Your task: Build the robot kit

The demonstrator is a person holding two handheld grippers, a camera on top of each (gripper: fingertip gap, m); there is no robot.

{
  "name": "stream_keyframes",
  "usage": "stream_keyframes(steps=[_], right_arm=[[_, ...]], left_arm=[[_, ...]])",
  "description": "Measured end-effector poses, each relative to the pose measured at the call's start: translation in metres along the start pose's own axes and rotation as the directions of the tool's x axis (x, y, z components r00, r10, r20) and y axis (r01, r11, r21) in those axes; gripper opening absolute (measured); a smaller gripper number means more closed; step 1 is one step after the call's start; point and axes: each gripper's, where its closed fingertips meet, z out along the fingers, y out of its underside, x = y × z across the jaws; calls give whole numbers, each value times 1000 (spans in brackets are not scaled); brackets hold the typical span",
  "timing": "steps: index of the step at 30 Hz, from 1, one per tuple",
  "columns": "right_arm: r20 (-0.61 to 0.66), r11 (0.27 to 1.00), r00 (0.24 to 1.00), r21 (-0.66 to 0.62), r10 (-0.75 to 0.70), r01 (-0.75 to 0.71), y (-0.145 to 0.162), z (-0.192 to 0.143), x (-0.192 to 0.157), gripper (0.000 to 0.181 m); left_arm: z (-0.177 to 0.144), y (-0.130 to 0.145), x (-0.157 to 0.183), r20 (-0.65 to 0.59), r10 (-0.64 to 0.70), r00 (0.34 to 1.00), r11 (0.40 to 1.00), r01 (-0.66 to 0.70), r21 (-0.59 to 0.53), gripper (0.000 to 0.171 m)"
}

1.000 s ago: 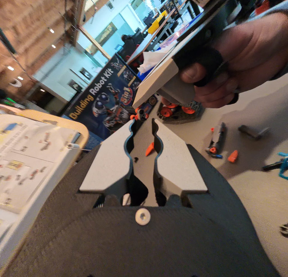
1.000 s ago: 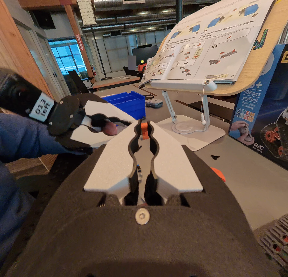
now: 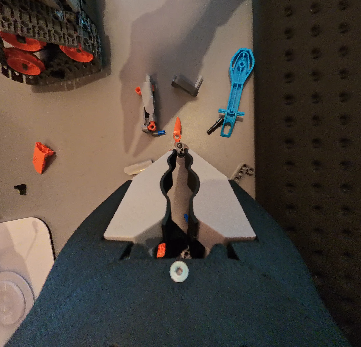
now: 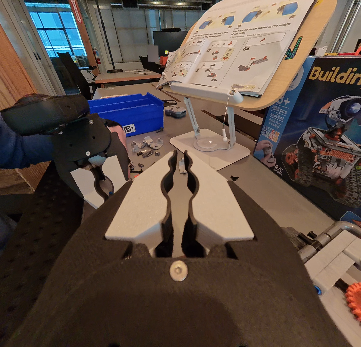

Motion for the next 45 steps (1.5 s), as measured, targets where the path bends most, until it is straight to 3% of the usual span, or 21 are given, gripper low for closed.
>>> stream_keyframes(steps=[3,10,18,21,24,27,34,36,39,45], right_arm=[[6,1000,1000,-10,-6,6,3,1,-1,4],[8,999,1000,-29,-21,21,6,2,-3,4],[7,998,999,-56,-35,35,11,0,-2,5],[52,985,996,-154,-66,73,25,-4,-8,10],[109,904,974,-363,-201,227,62,-10,-14,14],[176,805,954,-512,-241,298,97,-19,-21,17],[297,626,919,-673,-258,393,153,-24,-31,24],[307,587,919,-707,-249,395,164,-26,-31,16],[296,594,907,-686,-300,420,159,-22,-28,12],[236,660,820,-497,-522,563,113,-9,-28,11]], left_arm=[[7,6,11,-90,-9,996,999,5,-49,6],[20,15,12,-126,-36,991,993,22,-116,7],[15,15,7,-99,-85,992,994,77,-76,24],[7,14,6,-85,-90,992,996,87,-32,24],[5,13,3,-42,-87,995,996,86,-5,24],[7,15,4,-14,-67,998,998,67,-10,24],[2,8,-9,7,-91,996,995,90,49,25],[3,6,-13,27,-98,995,993,96,65,26],[3,1,-24,60,-124,991,988,117,103,27],[1,-10,-44,57,-226,972,950,208,232,29]])
